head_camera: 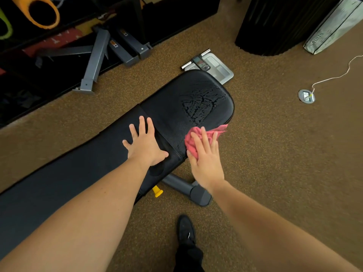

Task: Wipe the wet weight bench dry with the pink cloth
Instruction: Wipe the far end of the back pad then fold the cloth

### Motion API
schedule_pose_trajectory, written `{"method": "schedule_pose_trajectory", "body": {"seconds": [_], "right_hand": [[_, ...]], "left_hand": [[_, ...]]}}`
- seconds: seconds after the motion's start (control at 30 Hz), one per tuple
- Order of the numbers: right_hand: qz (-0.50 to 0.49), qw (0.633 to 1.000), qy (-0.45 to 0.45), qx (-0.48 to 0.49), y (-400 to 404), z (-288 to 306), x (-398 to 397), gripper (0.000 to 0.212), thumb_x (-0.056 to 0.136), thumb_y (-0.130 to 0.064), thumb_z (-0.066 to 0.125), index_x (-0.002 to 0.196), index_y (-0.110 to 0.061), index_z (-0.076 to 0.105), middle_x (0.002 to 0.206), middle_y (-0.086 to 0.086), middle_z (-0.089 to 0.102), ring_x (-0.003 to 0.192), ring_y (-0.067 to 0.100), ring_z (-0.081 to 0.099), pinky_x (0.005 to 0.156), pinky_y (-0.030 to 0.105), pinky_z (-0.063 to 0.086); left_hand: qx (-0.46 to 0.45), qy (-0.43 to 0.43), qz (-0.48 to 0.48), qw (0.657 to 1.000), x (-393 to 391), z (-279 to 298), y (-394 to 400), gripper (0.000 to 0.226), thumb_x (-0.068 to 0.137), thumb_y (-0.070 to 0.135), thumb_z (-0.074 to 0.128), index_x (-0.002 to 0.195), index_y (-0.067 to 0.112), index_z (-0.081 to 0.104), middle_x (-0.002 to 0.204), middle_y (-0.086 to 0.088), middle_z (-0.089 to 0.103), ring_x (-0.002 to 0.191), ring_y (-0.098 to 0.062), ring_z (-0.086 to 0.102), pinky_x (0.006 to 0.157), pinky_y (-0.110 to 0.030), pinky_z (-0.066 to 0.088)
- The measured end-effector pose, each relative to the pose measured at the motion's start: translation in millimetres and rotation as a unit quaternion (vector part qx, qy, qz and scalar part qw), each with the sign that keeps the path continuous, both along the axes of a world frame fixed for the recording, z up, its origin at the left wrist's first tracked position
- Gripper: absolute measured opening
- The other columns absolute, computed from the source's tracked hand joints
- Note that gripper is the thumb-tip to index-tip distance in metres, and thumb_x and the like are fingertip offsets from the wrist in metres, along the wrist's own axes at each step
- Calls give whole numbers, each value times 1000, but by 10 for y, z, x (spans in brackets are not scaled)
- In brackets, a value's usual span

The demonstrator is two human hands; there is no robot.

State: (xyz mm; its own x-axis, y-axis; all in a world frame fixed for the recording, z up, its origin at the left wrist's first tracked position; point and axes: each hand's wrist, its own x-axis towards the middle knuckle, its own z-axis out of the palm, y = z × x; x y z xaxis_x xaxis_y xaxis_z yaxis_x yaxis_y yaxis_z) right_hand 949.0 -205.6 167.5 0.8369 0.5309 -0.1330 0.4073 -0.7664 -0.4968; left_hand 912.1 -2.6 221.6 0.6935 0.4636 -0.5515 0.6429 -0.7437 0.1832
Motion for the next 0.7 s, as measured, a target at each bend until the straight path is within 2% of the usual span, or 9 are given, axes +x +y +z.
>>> {"method": "schedule_pose_trajectory", "body": {"seconds": [0.1, 0.2, 0.27, 0.33, 0.4, 0.53, 0.6, 0.7], "right_hand": [[40, 998, -34, -17, 118, -10, -199, 56, 105, -49, 26, 159, -31, 24, 170, -5, 5, 154, 33, -16, 126, 48, -4], [53, 996, -68, 16, 242, 40, -259, 48, 107, -43, 34, 149, -25, 45, 162, -3, 34, 155, 32, 9, 127, 46, 6], [39, 993, -78, 74, 328, 143, -212, 44, 105, -42, 40, 140, -21, 57, 151, -5, 51, 148, 27, 32, 124, 45, 21], [40, 986, -91, 135, 448, 279, -110, 41, 104, -42, 45, 135, -19, 62, 144, -6, 58, 135, 21, 49, 115, 42, 35], [74, 983, -95, 138, 562, 322, 8, 43, 103, -43, 47, 137, -20, 61, 145, -5, 57, 133, 21, 50, 115, 40, 35], [178, 980, -80, 42, 446, 82, 78, 53, 101, -47, 49, 148, -24, 48, 158, -1, 41, 151, 23, 27, 124, 45, 21], [191, 976, -92, 55, 257, -29, 58, 54, 100, -42, 55, 149, -22, 47, 159, -1, 40, 153, 22, 23, 126, 41, 15], [199, 974, -80, 72, 3, -48, 48, 52, 98, -29, 54, 149, -20, 48, 158, -1, 42, 152, 21, 27, 125, 41, 19]], "left_hand": [[-1, -13, 2, 1000, -26, -17, 11, 127, 79, 50, 78, 156, 27, -21, 163, 6, -30, 151, -32, -21, 118, -67, 7], [0, -39, 2, 999, -89, -62, 39, 126, 78, 54, 76, 157, 30, -19, 163, 7, -28, 151, -29, -22, 120, -64, 3], [0, -59, 0, 998, -151, -91, 45, 122, 80, 57, 74, 157, 32, -18, 164, 9, -26, 151, -26, -22, 121, -61, 1], [-6, -78, 3, 997, -205, -114, 41, 117, 82, 53, 72, 157, 33, -15, 164, 10, -25, 151, -23, -22, 122, -58, -2], [-10, -92, 5, 996, -240, -128, 45, 112, 84, 47, 71, 158, 34, -12, 165, 10, -23, 151, -22, -23, 122, -58, -4], [-14, -97, 0, 995, -250, -143, 78, 109, 84, 49, 70, 158, 36, -10, 165, 11, -20, 152, -22, -20, 122, -57, -3], [-10, -95, -1, 995, -246, -144, 86, 110, 85, 50, 69, 158, 36, -11, 165, 11, -21, 152, -23, -20, 122, -58, -1], [-13, -90, 0, 996, -237, -119, 81, 113, 83, 56, 71, 158, 36, -12, 164, 12, -23, 152, -23, -19, 122, -57, 0]]}}
